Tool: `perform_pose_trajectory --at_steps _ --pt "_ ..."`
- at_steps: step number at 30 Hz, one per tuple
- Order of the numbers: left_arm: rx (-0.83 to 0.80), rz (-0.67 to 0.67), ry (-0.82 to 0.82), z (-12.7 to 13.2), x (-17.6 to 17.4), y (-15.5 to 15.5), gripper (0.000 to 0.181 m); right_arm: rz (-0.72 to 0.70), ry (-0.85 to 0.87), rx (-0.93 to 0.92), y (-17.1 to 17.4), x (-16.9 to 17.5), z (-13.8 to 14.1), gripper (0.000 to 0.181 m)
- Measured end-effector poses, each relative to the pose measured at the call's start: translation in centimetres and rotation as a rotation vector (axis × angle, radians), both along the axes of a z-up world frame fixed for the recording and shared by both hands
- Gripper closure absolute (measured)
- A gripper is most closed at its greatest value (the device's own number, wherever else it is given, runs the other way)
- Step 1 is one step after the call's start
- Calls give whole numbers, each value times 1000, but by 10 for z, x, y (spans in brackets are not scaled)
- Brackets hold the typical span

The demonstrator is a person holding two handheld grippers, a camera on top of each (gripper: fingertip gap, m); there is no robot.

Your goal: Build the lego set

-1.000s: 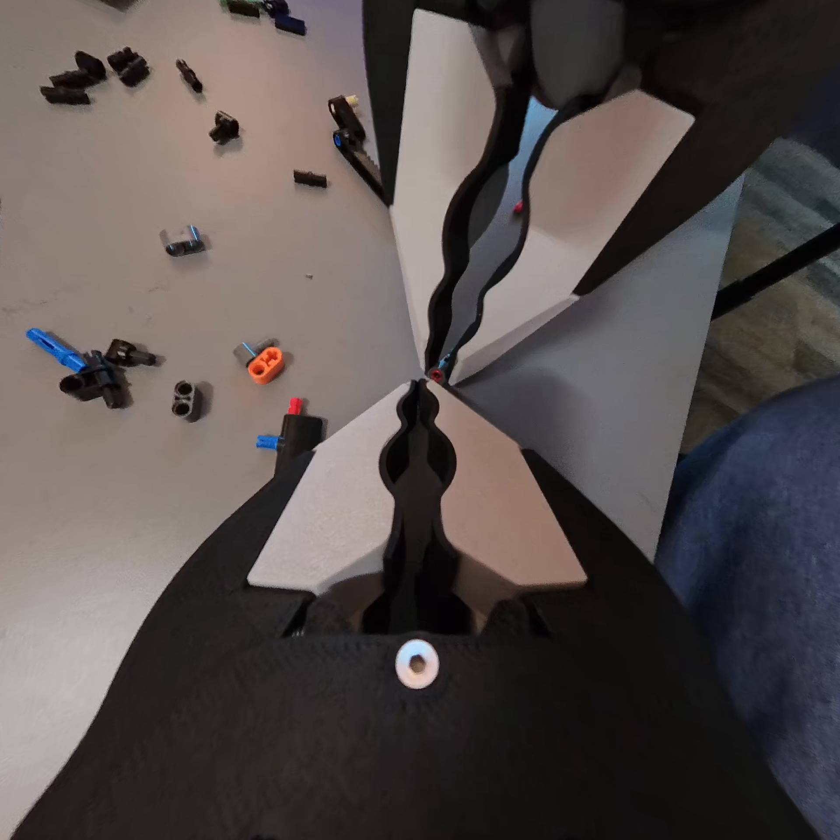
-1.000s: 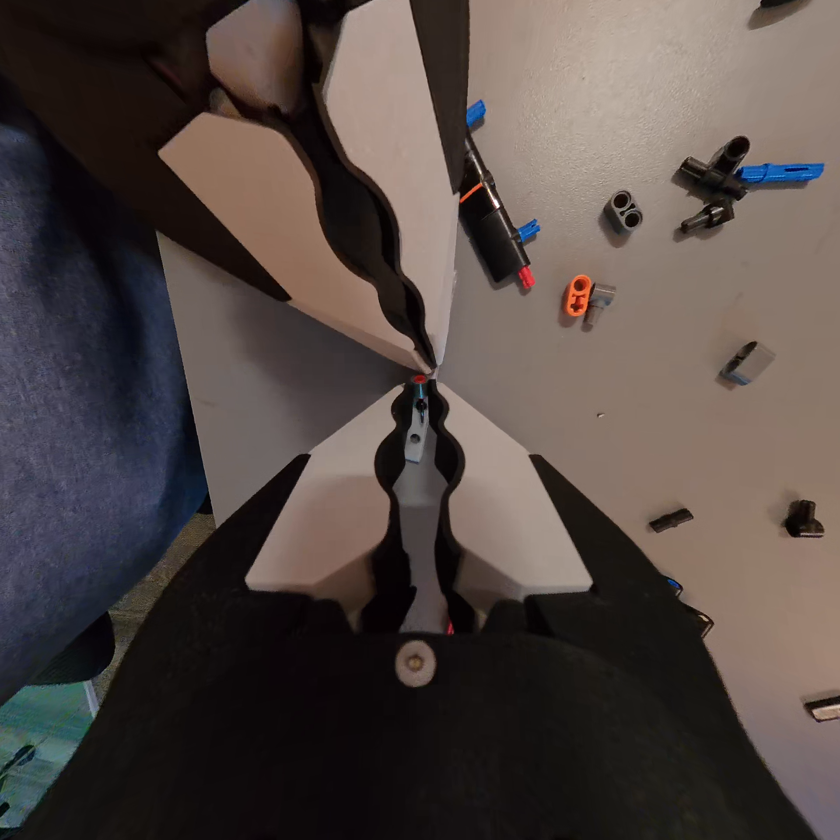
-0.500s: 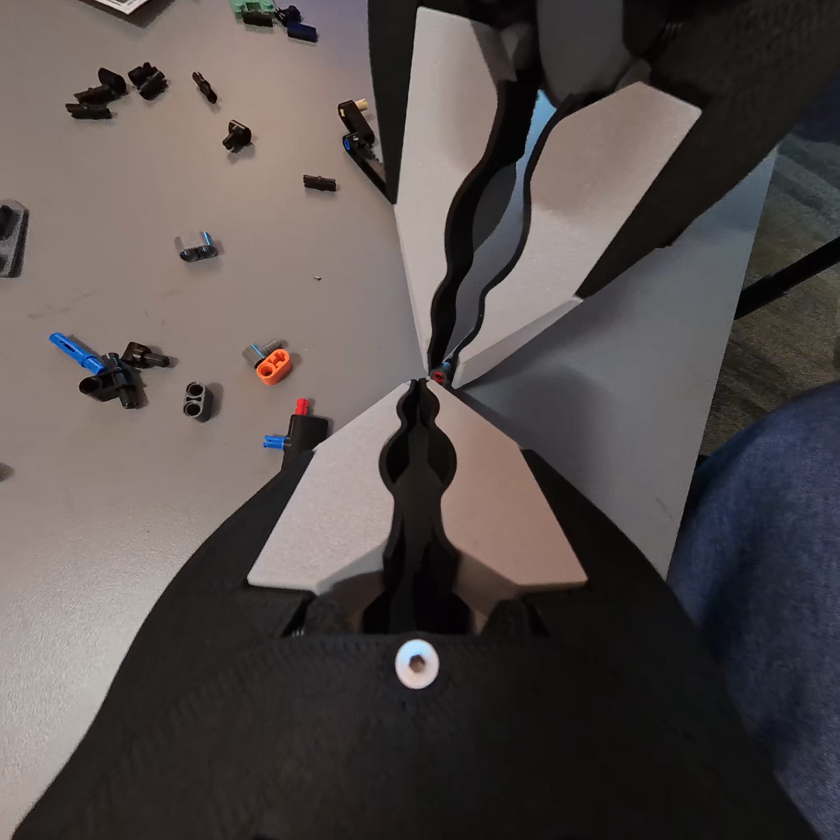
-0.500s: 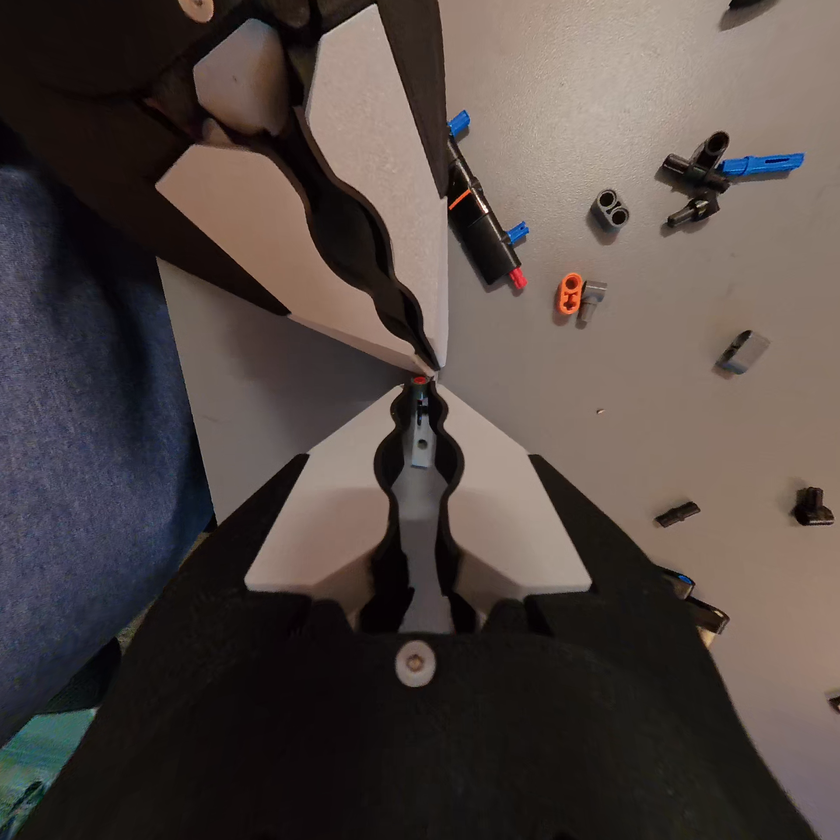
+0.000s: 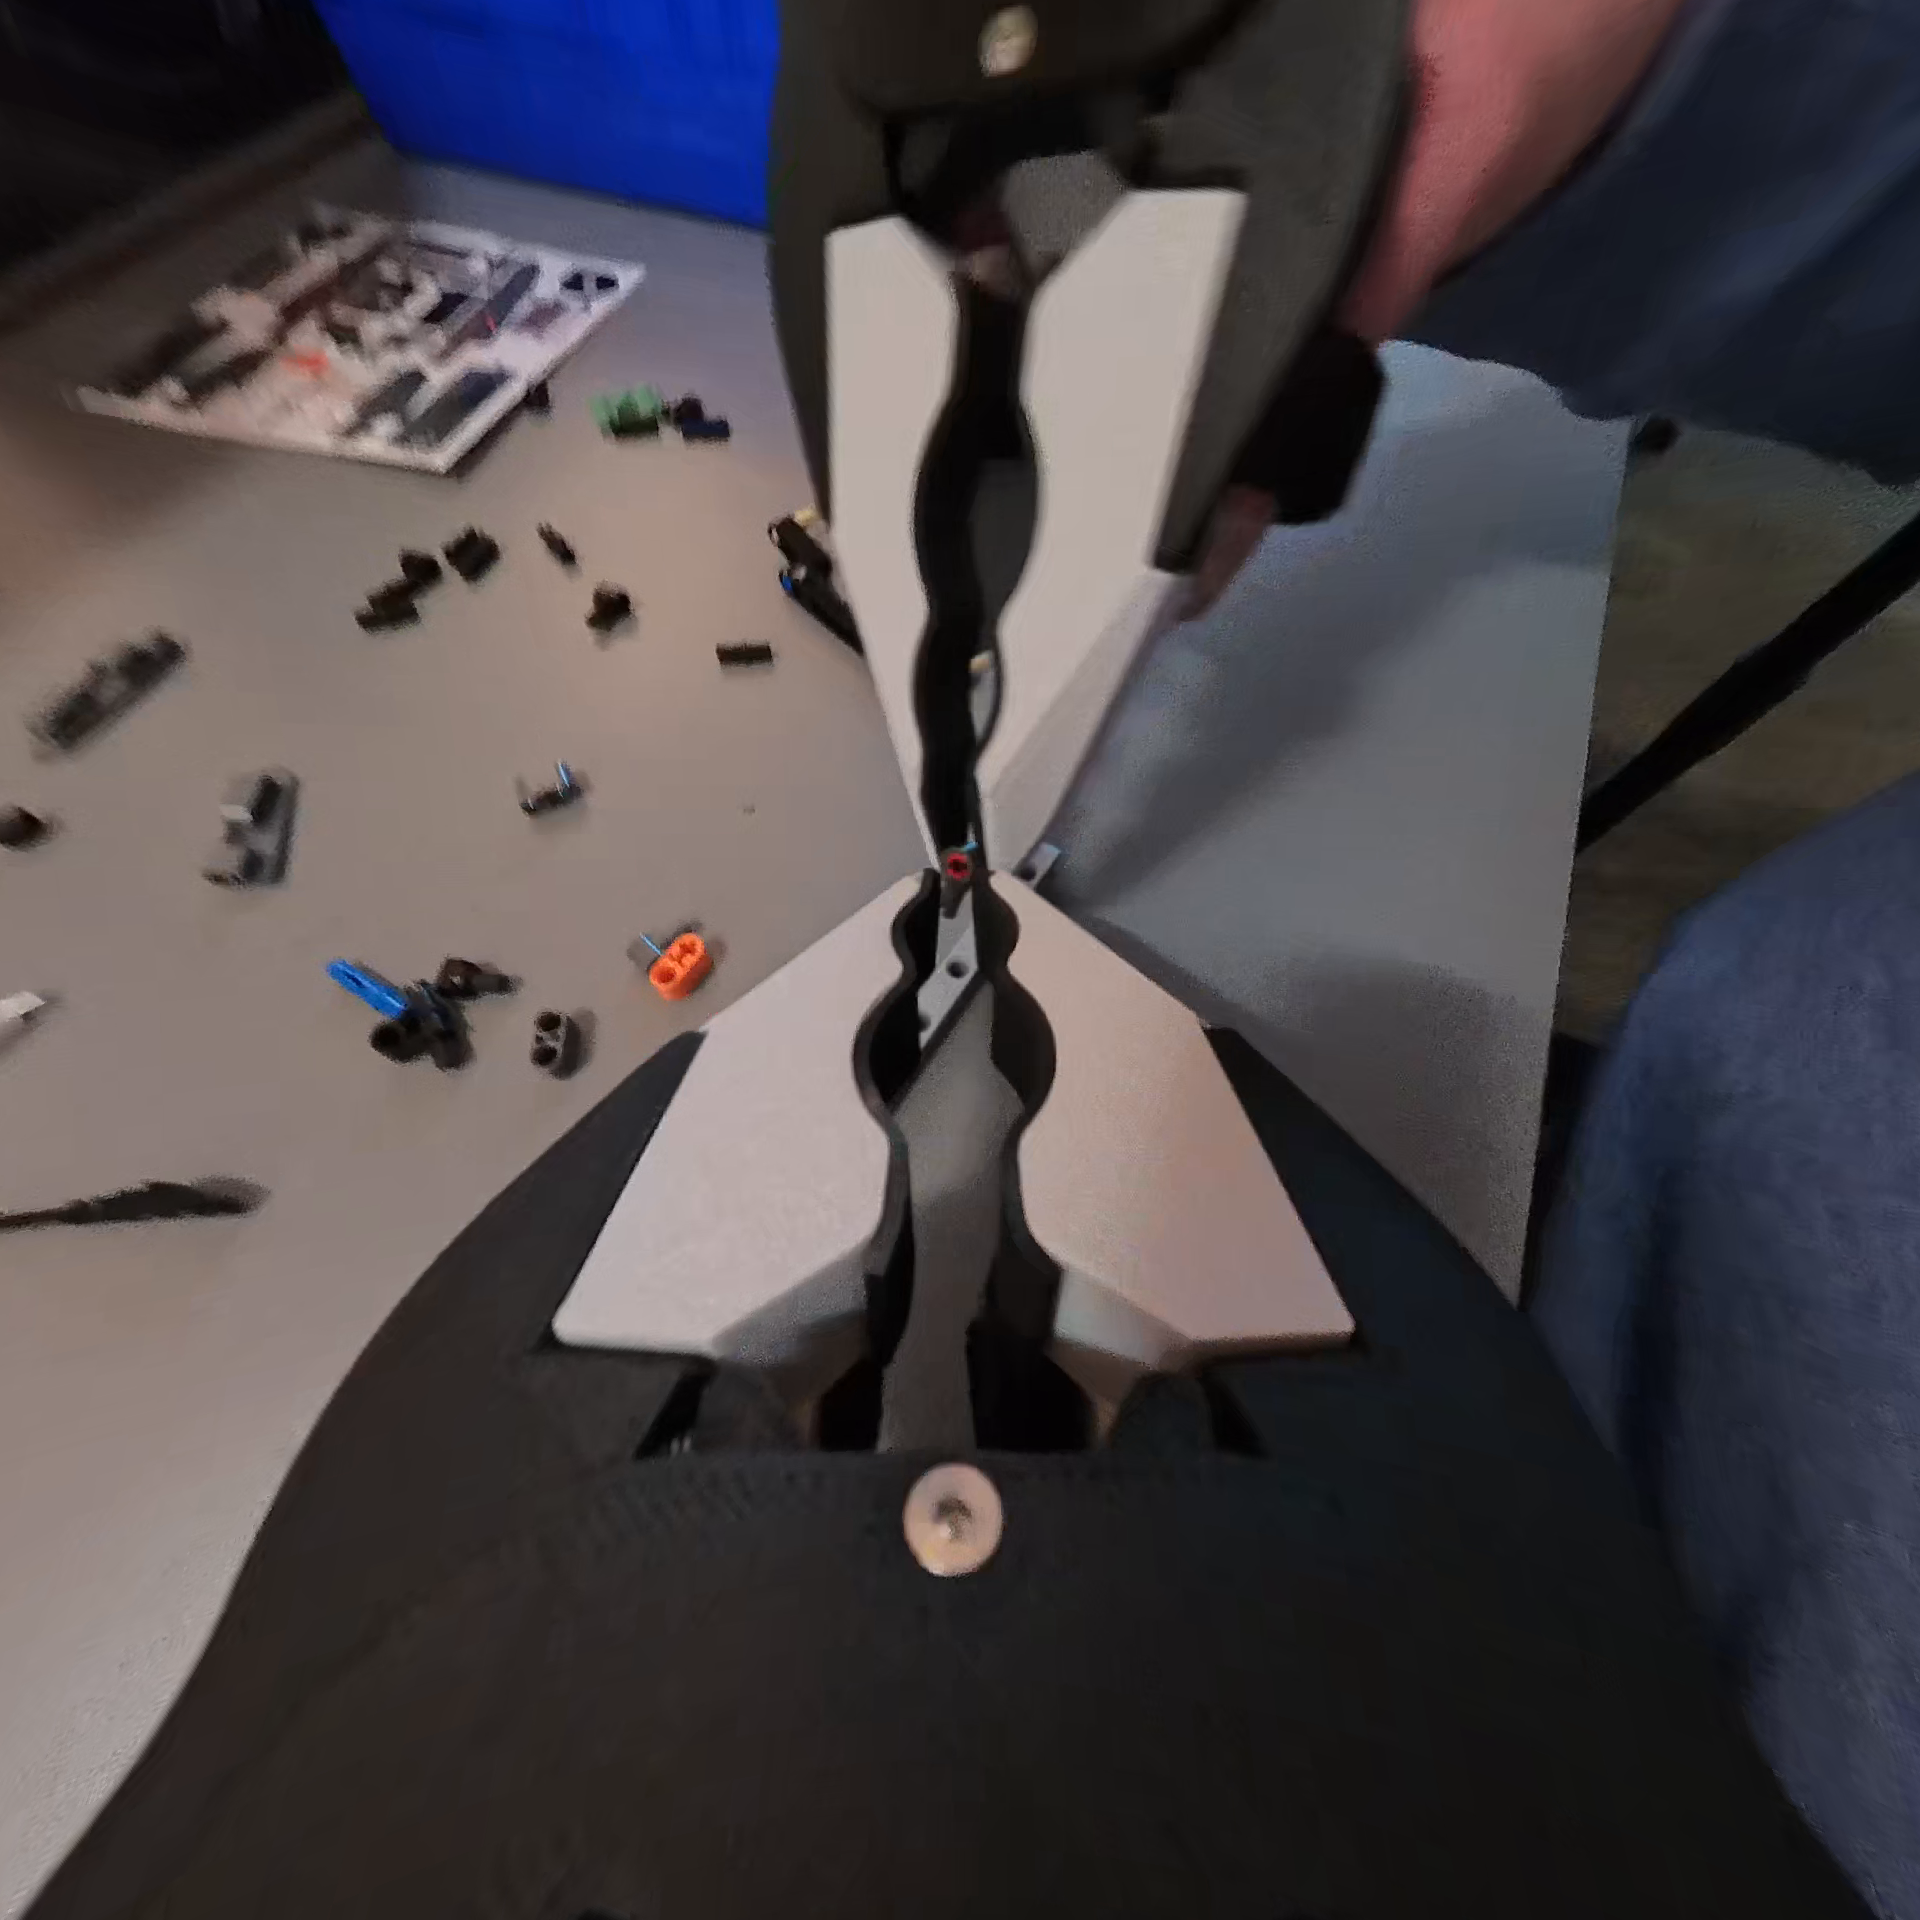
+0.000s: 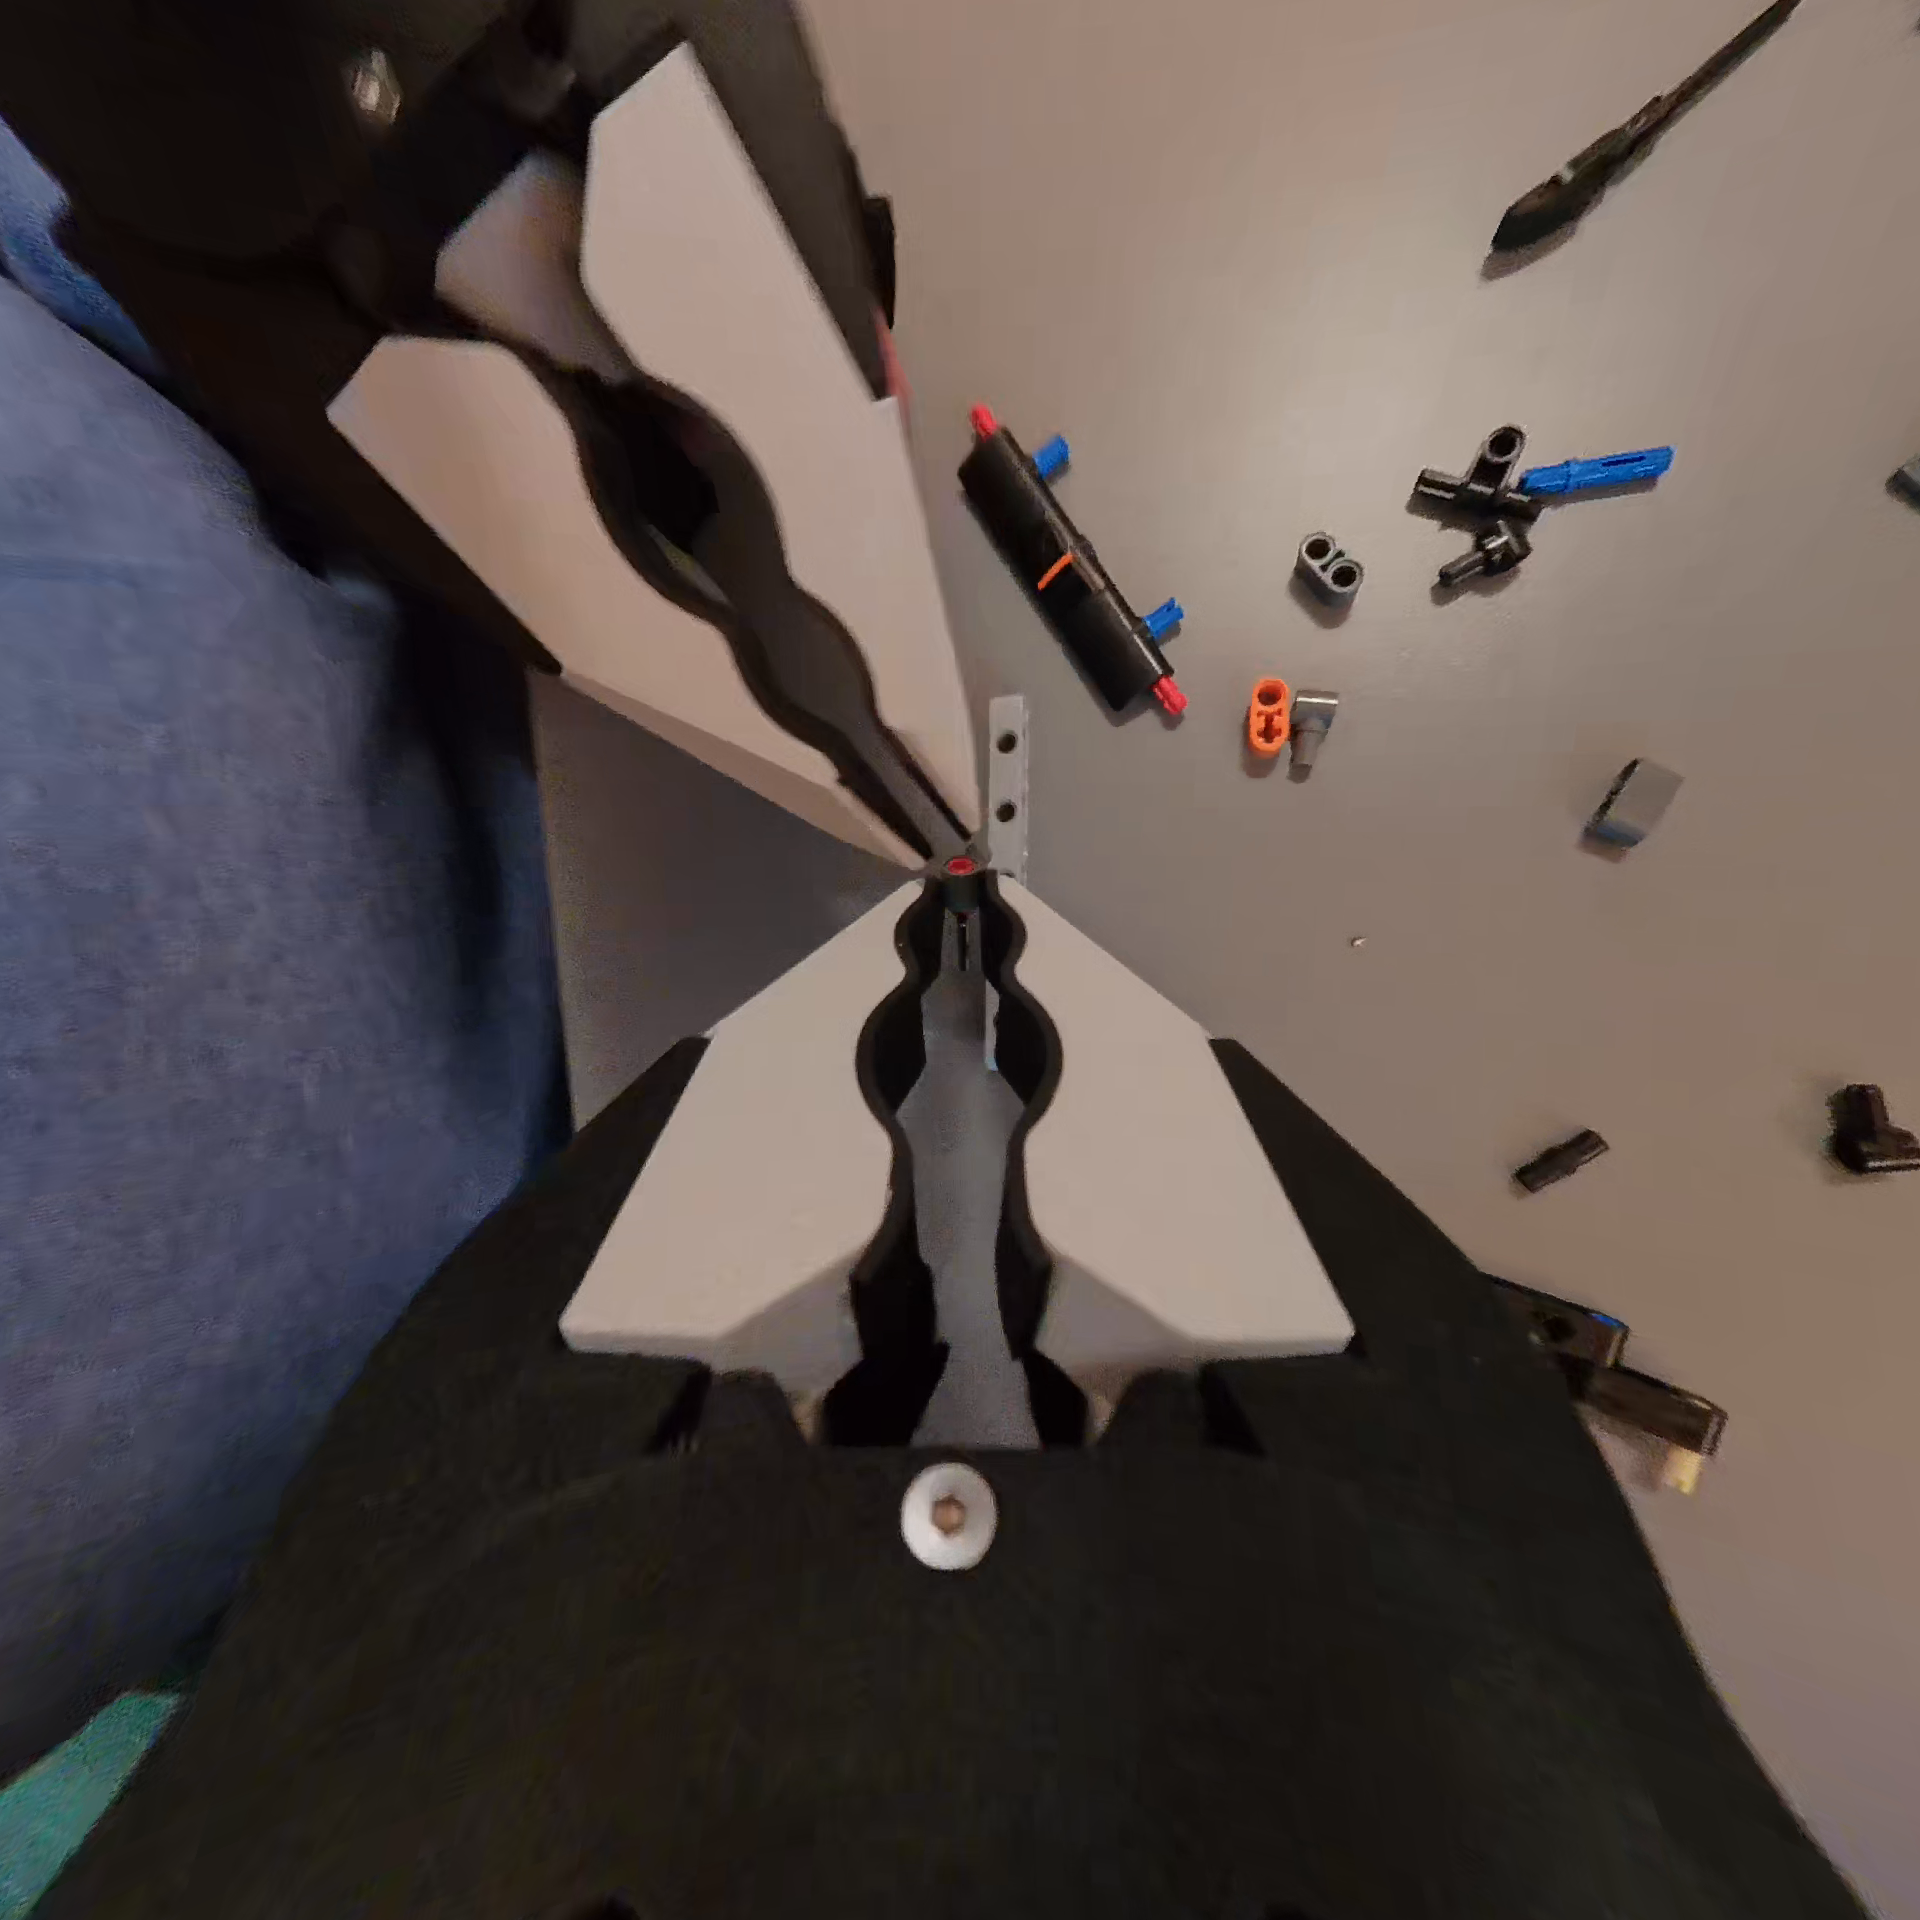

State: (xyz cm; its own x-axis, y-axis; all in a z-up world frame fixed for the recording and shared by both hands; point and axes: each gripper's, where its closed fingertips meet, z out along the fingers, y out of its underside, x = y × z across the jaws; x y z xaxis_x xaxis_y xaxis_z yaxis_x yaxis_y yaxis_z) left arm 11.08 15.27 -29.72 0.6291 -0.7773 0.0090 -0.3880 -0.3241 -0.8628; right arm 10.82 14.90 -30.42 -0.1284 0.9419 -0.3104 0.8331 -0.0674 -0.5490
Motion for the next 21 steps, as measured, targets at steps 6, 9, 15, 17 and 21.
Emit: perform_pose_trajectory --at_steps 6,9,15,17,21 --pt "173 21 165 9 -2 2 173 -30 118 -194 -5 -3 23 177" --pt "227 28 184 11 -1 2 178 -43 156 -256 -6 -4 30 178" --pt "290 76 180 21 -4 5 179 -100 240 -265 -2 -8 41 177" --pt "295 105 159 25 -6 6 179 -131 282 -272 0 -10 45 176" --pt "303 123 134 27 -4 6 179 -180 347 -322 0 -11 48 174"
